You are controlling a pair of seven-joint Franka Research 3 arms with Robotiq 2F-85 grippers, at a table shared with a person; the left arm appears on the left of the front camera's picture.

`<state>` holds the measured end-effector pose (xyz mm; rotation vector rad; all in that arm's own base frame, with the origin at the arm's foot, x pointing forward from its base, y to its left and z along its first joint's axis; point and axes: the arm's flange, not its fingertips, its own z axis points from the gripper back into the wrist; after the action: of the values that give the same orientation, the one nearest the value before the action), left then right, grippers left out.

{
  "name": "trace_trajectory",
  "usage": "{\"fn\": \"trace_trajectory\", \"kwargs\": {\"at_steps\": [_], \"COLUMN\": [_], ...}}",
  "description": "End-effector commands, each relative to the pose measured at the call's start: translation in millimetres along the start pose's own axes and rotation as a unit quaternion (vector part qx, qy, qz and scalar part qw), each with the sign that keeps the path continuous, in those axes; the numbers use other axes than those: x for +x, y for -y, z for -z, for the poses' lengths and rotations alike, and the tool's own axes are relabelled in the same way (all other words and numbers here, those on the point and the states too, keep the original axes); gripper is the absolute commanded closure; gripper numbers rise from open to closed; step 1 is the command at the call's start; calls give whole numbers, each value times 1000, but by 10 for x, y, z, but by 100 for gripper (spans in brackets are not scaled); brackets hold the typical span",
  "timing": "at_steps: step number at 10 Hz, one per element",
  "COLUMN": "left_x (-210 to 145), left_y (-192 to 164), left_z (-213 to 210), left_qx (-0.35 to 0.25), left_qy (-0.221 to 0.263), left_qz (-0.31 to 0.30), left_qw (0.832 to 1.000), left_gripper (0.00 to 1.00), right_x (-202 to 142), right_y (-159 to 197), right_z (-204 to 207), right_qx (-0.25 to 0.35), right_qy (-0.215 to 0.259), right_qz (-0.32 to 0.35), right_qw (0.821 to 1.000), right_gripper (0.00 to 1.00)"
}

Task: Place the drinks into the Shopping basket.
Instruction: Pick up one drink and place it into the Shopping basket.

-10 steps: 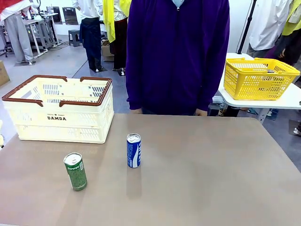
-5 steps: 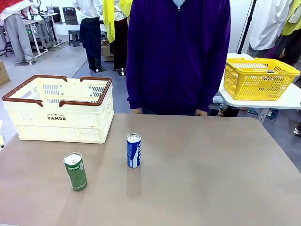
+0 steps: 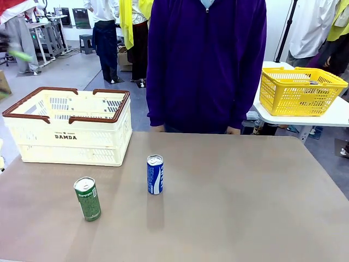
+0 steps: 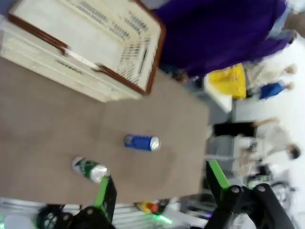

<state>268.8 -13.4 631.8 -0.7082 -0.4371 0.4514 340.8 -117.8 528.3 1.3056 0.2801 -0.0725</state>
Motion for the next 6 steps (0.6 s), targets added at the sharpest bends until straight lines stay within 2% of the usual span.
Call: {"fn": "trace_trajectory", "kwargs": {"at_steps": [1, 3, 4, 6], "left_x": [-77, -463, -591, -1032], "left_y": [696, 1298, 1417, 1469], "left_z": [779, 1575, 1848, 2353], "left_qx": [65, 100, 126, 189], "left_qy": [-74, -108, -83, -94], "left_qz": [122, 212, 227, 292], "left_qw": [988, 966, 962, 933], "left_gripper": [0, 0, 0, 0], "right_x": [-29, -29, -29, -29], "right_y": [-15, -15, -15, -15], "right_z": [-42, -42, -42, -42], "right_qx": [-3, -3, -3, -3], "right_qy": [-6, -6, -6, -6], "right_qz": [4, 4, 4, 4], "right_qw": [1000, 1000, 1000, 1000], "right_gripper": [18, 18, 18, 18]}}
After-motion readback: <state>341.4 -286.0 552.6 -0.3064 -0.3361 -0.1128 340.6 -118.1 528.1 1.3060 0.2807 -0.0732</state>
